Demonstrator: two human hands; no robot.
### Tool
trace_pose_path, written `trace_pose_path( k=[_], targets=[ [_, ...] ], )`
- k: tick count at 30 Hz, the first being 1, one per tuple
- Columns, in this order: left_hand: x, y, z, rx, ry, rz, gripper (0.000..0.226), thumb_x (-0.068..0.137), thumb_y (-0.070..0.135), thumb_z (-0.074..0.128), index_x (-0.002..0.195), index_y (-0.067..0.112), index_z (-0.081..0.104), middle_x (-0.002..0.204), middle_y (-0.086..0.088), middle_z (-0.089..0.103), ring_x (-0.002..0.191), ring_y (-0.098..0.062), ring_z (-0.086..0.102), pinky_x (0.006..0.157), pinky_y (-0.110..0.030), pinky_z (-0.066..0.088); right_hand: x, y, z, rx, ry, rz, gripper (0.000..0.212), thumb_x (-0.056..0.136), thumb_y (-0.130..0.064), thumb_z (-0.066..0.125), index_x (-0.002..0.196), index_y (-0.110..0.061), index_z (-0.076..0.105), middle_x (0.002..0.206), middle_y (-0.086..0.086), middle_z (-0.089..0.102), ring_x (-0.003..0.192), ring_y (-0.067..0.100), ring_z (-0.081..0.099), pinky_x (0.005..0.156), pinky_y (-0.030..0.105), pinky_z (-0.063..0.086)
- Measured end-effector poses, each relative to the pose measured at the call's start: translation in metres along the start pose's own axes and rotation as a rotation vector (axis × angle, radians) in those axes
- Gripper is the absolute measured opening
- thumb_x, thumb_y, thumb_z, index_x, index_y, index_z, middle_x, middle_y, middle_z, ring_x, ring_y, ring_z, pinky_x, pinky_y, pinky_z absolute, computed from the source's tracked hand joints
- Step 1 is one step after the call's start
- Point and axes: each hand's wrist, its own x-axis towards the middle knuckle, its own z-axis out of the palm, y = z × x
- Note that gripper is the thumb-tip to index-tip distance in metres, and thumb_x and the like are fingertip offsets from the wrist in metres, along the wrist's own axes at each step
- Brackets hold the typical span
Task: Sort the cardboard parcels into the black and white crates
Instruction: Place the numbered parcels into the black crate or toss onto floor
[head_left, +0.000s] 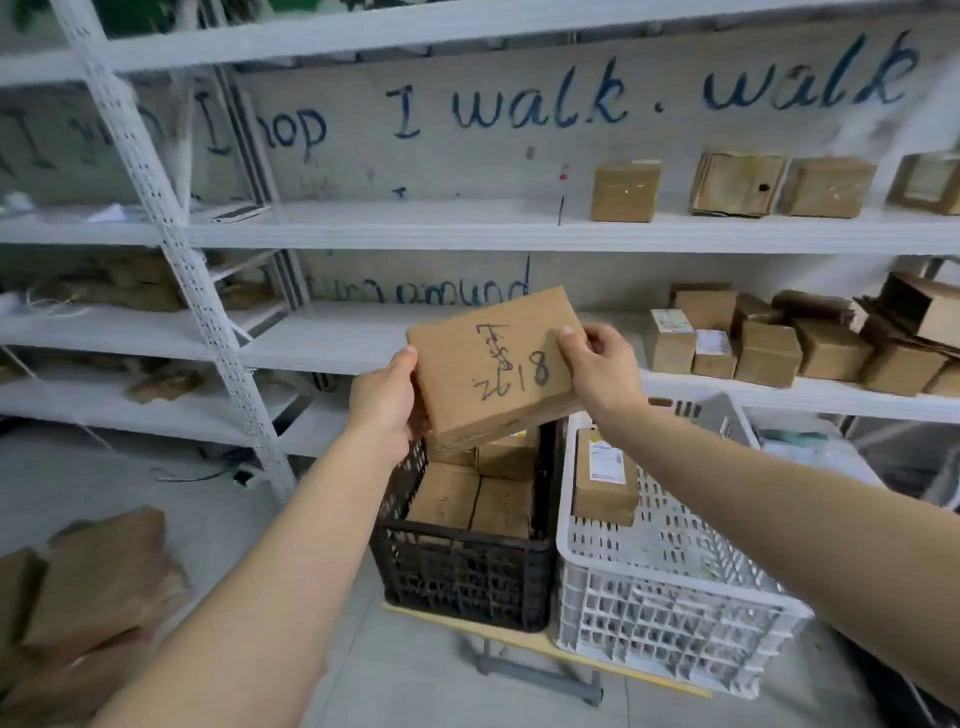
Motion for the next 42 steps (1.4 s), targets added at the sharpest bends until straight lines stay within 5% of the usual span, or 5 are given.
trace_pose_path(
  k=[12, 21, 24, 30, 42],
  targets=[
    [0.156, -0.051, -0.036, -0.005, 0.081, -0.286, 0.024, 0.096, 0.036, 0.052, 0.101, 0.013, 0.055, 0.096, -0.013, 0.064, 0.087, -0.029, 0.065, 0.053, -0.039, 0.055, 0.100, 0.071, 0.126, -0.106, -0.274, 0.147, 0.031, 0.088, -0.037, 0.060, 0.111, -0.018, 0.050, 0.110, 0.001, 0.059, 0.097, 0.018, 0.058, 0.069, 0.022, 0.043],
    [0.206, -0.115, -0.031, -0.032, 0.203, -0.512, 0.028, 0.099, 0.030, 0.046, 0.119, 0.011, 0.049, 0.106, -0.016, 0.058, 0.094, -0.033, 0.058, 0.084, -0.054, 0.051, 0.152, 0.149, 0.171, -0.245, -0.513, 0.291, 0.016, 0.090, -0.032, 0.062, 0.103, -0.023, 0.060, 0.087, -0.012, 0.059, 0.080, 0.004, 0.054, 0.066, 0.019, 0.040],
    [0.218, -0.137, -0.028, -0.030, 0.222, -0.535, 0.015, 0.099, 0.026, 0.044, 0.104, 0.014, 0.051, 0.101, -0.014, 0.060, 0.084, -0.028, 0.058, 0.072, -0.050, 0.053, 0.165, 0.175, 0.185, -0.303, -0.556, 0.321, 0.018, 0.091, -0.031, 0.061, 0.107, -0.025, 0.064, 0.089, -0.009, 0.060, 0.078, 0.002, 0.054, 0.074, 0.022, 0.040],
    [0.238, -0.180, -0.031, -0.050, 0.299, -0.633, 0.022, 0.100, 0.018, 0.040, 0.120, 0.013, 0.045, 0.098, -0.013, 0.054, 0.082, -0.026, 0.054, 0.059, -0.047, 0.052, 0.173, 0.222, 0.218, -0.439, -0.709, 0.350, 0.035, 0.095, -0.026, 0.054, 0.129, -0.021, 0.056, 0.118, 0.002, 0.061, 0.096, 0.014, 0.057, 0.070, 0.017, 0.042],
    [0.264, -0.243, -0.028, -0.197, 0.470, -0.773, 0.034, 0.100, 0.018, 0.046, 0.133, 0.010, 0.044, 0.126, -0.021, 0.050, 0.115, -0.041, 0.051, 0.095, -0.059, 0.045, 0.176, 0.296, 0.261, -0.590, -0.927, 0.330, 0.043, 0.093, -0.016, 0.050, 0.136, -0.011, 0.046, 0.129, 0.011, 0.052, 0.102, 0.019, 0.049, 0.080, 0.022, 0.038]
  ],
)
